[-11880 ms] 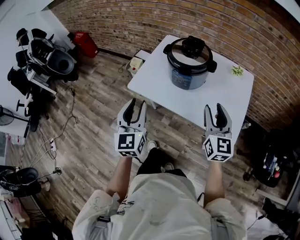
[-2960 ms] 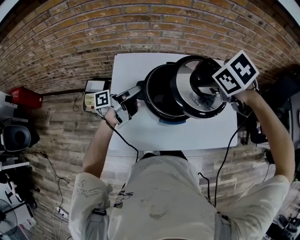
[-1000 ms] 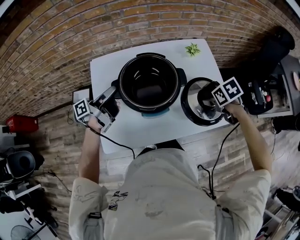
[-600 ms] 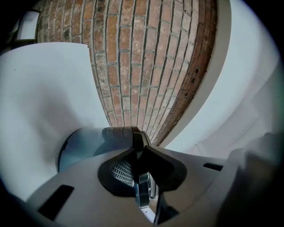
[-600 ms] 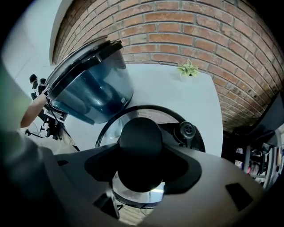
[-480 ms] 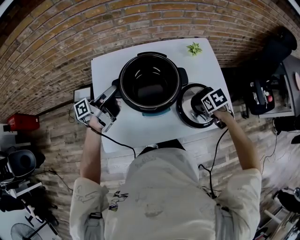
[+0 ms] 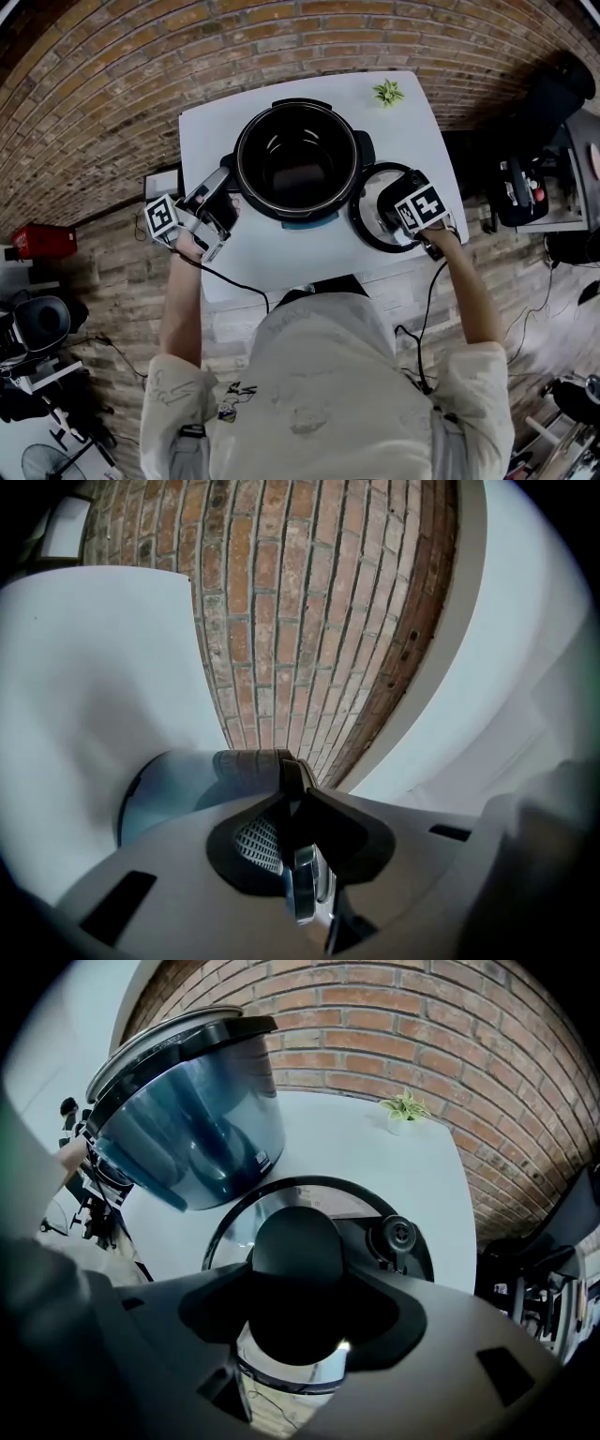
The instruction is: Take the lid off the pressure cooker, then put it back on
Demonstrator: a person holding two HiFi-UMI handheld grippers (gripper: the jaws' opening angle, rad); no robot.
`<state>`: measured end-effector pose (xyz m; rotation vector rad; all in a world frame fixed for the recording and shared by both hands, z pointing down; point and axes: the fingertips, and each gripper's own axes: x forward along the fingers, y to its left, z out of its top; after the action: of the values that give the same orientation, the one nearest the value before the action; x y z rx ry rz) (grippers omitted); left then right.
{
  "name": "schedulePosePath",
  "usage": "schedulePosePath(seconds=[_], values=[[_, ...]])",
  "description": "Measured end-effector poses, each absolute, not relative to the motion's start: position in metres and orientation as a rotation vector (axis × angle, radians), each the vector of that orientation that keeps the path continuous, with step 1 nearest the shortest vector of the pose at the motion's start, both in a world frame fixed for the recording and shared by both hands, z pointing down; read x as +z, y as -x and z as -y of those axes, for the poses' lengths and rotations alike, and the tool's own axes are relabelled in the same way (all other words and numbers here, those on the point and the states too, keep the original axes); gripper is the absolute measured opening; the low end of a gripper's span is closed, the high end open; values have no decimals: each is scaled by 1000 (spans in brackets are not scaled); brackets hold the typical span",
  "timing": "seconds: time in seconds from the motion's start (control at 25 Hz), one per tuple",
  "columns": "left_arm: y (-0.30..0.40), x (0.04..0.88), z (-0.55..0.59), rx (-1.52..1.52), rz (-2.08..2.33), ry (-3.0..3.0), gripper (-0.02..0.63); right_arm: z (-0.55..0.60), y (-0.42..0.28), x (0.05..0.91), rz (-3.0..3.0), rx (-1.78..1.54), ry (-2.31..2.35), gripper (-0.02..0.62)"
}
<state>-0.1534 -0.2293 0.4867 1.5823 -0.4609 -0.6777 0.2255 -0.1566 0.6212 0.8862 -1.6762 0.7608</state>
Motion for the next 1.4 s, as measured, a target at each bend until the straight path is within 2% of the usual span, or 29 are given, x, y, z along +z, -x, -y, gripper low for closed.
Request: schedulePosePath(seconds=[0.64,0.68,0.72,0.8,0.92,1.12,1.4], values=[[153,487,229,-679,453,-1599,77,156,-225,620,1727,743,-899,295],[153,487,230,-670,459,-1608,78,155,-224,620,1738,754,-891,297],[153,487,230,-658,472,-1619,82,153,-222,620,1752,773,-877,325],[156,488,233,-643,516,-1635,108,152,-218,619,1778,793,-854,378],[166,488,236,-661,576,-1637,168,155,-216,611,1807,756,-864,388],[179,482,232,-652,643,-1684,193,164,-213,591,1851,711,-918,395],[196,485,222,-665,666,-1659,197,165,-209,575,1873,673,-931,396]])
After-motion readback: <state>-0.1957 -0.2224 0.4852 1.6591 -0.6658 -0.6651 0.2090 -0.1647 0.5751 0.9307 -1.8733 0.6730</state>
